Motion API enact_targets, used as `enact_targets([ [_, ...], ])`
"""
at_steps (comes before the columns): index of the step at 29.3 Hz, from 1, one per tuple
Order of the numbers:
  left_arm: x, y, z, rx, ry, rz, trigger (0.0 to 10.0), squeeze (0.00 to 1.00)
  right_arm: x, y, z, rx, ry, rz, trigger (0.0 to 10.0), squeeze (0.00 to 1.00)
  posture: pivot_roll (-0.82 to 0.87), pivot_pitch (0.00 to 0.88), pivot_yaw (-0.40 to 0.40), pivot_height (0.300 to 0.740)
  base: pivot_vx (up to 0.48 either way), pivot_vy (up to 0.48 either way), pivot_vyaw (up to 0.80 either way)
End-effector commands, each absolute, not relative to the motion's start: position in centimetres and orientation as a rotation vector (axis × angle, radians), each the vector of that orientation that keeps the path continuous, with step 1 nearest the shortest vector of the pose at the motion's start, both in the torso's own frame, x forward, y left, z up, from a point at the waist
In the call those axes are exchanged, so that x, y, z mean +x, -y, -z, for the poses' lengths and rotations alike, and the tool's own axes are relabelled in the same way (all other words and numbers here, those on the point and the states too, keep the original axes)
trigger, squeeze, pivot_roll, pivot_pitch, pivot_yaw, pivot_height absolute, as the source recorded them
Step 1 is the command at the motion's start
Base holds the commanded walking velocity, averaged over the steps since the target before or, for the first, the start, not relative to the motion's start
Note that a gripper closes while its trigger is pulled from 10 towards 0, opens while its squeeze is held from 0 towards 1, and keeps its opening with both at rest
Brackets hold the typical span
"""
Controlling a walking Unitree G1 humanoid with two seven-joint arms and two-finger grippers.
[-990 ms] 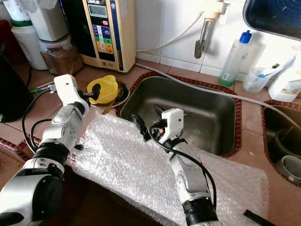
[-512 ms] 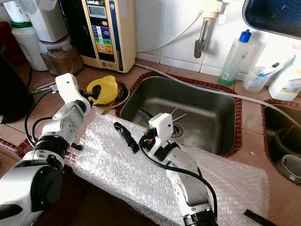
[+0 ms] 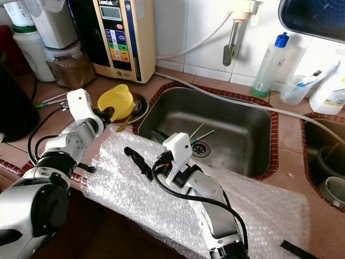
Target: Kitchen organization
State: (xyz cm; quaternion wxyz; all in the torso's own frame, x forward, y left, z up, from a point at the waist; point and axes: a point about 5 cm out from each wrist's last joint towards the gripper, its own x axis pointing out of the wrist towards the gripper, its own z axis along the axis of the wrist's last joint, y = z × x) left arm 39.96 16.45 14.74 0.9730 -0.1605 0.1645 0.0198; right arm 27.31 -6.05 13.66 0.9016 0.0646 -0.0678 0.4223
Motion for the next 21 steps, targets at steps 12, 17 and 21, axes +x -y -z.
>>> enact_targets([
  [12, 40.2, -17.6, -15.6, -0.281, -0.33, -0.065, 0.0, 0.0, 27.9, 5.9, -14.0, 0.114, 0.149, -0.871, 10.0, 0.0, 0.05, 0.0, 0.056, 0.74, 0.0, 0.0, 0.0],
  [17, 40.1, -17.8, -15.2, -0.275, -0.339, -0.077, 0.0, 0.0, 28.0, 6.0, -14.0, 0.111, 0.147, -0.868, 10.0, 0.0, 0.05, 0.0, 0.05, 0.74, 0.0, 0.0, 0.0],
  [21, 39.8, -18.2, -14.6, -0.258, -0.357, -0.082, 0.0, 0.0, 28.0, 5.9, -14.0, 0.108, 0.142, -0.872, 10.0, 0.0, 0.05, 0.0, 0.041, 0.74, 0.0, 0.0, 0.0],
])
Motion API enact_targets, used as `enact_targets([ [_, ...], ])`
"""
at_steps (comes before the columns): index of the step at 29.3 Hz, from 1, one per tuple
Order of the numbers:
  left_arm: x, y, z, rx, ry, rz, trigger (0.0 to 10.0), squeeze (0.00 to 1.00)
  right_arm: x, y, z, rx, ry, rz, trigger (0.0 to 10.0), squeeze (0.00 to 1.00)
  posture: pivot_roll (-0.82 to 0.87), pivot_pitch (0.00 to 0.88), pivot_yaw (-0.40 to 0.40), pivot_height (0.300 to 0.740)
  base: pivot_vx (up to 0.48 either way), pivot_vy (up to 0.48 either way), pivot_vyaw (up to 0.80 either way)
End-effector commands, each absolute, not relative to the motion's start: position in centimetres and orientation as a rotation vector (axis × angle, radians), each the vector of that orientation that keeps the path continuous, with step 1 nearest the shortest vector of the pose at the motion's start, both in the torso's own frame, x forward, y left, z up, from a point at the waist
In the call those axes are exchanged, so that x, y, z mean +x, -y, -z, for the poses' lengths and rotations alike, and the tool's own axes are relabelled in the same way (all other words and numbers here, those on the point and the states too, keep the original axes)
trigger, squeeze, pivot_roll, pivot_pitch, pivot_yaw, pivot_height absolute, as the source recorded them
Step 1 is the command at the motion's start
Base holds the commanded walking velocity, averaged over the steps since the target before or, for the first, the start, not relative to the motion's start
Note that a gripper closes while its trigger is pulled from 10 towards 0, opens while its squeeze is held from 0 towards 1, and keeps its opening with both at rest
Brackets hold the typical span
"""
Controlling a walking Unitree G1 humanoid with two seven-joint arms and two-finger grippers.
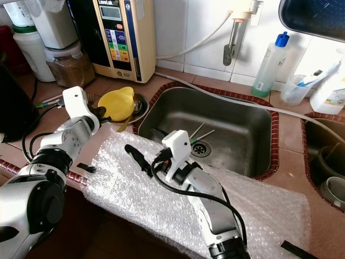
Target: Kitchen organization
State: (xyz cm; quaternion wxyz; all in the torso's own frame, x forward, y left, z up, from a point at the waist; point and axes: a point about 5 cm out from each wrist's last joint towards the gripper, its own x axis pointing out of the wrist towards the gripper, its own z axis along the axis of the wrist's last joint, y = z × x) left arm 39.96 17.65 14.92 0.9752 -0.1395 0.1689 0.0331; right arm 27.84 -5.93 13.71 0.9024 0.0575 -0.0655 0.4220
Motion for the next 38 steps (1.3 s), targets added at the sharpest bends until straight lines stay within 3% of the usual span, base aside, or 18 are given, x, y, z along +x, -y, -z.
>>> enact_targets([
  [1, 39.7, -18.4, -14.6, -0.255, -0.361, -0.086, 0.0, 0.0, 28.0, 5.9, -13.9, 0.106, 0.141, -0.875, 10.0, 0.0, 0.05, 0.0, 0.04, 0.74, 0.0, 0.0, 0.0],
  [22, 37.8, -22.0, -14.0, -0.188, -0.384, -0.1, 0.0, 0.0, 28.6, 5.8, -14.0, 0.094, 0.138, -0.887, 10.0, 0.0, 0.08, 0.0, 0.027, 0.74, 0.0, 0.0, 0.0],
  [38, 36.7, -18.9, -12.9, -0.203, -0.44, 0.089, 0.0, 0.0, 29.2, 5.6, -14.1, 0.076, 0.139, -0.897, 10.0, 0.0, 0.08, 0.0, 0.019, 0.74, 0.0, 0.0, 0.0],
])
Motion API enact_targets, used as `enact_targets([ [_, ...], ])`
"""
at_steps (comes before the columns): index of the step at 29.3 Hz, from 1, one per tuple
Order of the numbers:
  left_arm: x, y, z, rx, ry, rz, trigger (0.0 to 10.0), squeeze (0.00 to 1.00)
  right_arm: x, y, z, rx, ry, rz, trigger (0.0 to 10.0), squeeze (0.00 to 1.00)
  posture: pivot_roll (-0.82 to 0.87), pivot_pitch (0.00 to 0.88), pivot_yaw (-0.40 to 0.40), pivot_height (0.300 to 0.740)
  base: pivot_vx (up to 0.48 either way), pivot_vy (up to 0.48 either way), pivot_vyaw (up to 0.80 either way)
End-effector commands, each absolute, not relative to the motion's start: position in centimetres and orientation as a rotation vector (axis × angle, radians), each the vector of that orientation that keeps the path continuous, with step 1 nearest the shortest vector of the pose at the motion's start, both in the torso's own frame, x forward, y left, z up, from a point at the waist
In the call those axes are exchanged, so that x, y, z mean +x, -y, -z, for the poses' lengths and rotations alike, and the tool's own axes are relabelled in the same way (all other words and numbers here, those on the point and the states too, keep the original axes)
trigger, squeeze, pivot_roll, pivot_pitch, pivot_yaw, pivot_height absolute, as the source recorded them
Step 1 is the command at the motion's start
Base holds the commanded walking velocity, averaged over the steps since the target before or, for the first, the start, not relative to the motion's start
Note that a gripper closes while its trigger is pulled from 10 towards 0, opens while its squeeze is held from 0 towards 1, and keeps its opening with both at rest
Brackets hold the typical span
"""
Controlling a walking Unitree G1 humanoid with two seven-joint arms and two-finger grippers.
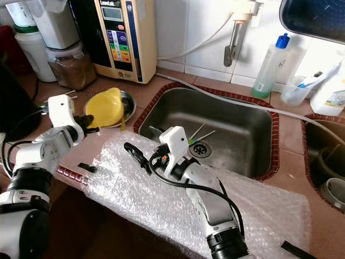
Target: Kitchen organization
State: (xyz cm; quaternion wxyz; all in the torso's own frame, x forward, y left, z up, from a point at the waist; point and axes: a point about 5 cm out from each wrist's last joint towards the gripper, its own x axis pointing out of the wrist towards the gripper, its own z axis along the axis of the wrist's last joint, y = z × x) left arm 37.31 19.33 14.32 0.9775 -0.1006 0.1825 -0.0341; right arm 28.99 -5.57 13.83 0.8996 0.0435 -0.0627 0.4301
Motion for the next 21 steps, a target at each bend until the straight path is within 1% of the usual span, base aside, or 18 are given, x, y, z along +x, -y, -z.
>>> enact_targets([
  [1, 36.7, -18.8, -12.9, -0.203, -0.441, 0.096, 0.0, 0.0, 29.2, 5.6, -14.1, 0.075, 0.139, -0.897, 10.0, 0.0, 0.08, 0.0, 0.019, 0.74, 0.0, 0.0, 0.0],
  [4, 36.5, -18.6, -12.9, -0.192, -0.442, 0.101, 0.0, 0.0, 29.3, 5.6, -14.1, 0.073, 0.14, -0.896, 10.0, 0.0, 0.08, 0.0, 0.019, 0.74, 0.0, 0.0, 0.0],
  [6, 36.6, -19.1, -12.9, -0.15, -0.435, 0.076, 0.0, 0.0, 29.4, 5.6, -14.1, 0.072, 0.141, -0.895, 10.0, 0.0, 0.08, 0.0, 0.019, 0.74, 0.0, 0.0, 0.0],
  [13, 36.4, -20.7, -12.7, -0.125, -0.428, -0.013, 0.0, 0.0, 29.6, 5.7, -14.0, 0.066, 0.141, -0.889, 10.0, 0.0, 0.08, 0.0, 0.014, 0.74, 0.0, 0.0, 0.0],
  [21, 35.7, -20.9, -12.2, -0.119, -0.442, -0.022, 0.0, 0.0, 29.7, 5.8, -13.9, 0.062, 0.138, -0.889, 10.0, 0.0, 0.09, 0.0, 0.01, 0.74, 0.0, 0.0, 0.0],
])
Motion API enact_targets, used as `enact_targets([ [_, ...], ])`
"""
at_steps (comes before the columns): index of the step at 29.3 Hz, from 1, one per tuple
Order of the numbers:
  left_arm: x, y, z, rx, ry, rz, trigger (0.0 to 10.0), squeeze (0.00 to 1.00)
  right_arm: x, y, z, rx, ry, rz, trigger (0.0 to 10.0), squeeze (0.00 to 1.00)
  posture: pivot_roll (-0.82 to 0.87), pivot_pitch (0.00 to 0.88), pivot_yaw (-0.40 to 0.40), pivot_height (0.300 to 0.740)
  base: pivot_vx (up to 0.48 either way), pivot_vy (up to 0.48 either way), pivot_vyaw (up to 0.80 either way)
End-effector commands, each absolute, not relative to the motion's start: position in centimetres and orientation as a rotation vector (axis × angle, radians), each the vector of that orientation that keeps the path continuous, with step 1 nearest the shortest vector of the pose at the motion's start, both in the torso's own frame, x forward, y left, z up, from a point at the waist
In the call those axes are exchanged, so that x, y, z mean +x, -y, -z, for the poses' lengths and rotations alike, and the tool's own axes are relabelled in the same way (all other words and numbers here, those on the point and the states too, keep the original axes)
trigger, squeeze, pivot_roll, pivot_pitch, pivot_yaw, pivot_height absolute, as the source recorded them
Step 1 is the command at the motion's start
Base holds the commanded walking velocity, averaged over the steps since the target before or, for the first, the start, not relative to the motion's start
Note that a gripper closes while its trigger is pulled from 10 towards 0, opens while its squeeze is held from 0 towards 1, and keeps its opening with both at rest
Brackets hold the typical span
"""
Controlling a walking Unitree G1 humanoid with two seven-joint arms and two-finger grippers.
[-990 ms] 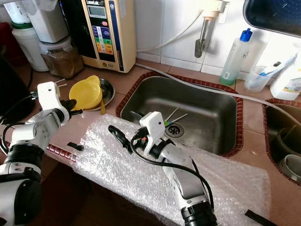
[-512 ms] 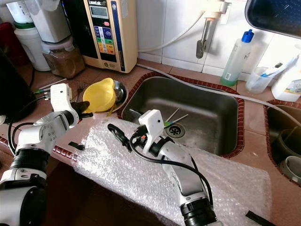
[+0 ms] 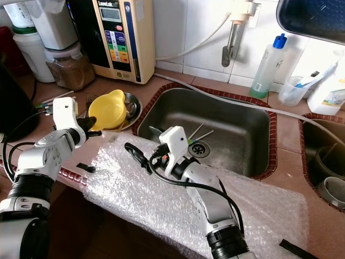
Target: Kitchen organization
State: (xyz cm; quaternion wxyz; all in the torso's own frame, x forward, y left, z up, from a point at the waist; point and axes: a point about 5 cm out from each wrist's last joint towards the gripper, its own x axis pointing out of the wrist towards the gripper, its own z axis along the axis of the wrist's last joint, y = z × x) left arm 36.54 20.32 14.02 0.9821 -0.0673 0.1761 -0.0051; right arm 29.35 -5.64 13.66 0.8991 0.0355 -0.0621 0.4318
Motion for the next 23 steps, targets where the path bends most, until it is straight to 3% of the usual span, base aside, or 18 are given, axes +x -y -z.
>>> enact_targets([
  [1, 35.7, -20.9, -12.1, -0.12, -0.443, -0.019, 0.0, 0.0, 29.7, 5.8, -14.0, 0.062, 0.139, -0.889, 10.0, 0.0, 0.09, 0.0, 0.009, 0.74, 0.0, 0.0, 0.0],
  [8, 36.5, -21.3, -14.3, -0.111, -0.291, -0.083, 0.0, 0.0, 30.0, 5.8, -14.1, 0.063, 0.152, -0.876, 10.0, 0.0, 0.09, 0.0, 0.004, 0.74, 0.0, 0.0, 0.0],
  [23, 37.4, -19.4, -17.6, -0.156, -0.038, -0.066, 0.0, 0.0, 30.3, 6.0, -14.2, 0.07, 0.162, -0.849, 10.0, 0.0, 0.08, 0.0, -0.003, 0.74, 0.0, 0.0, 0.0],
])
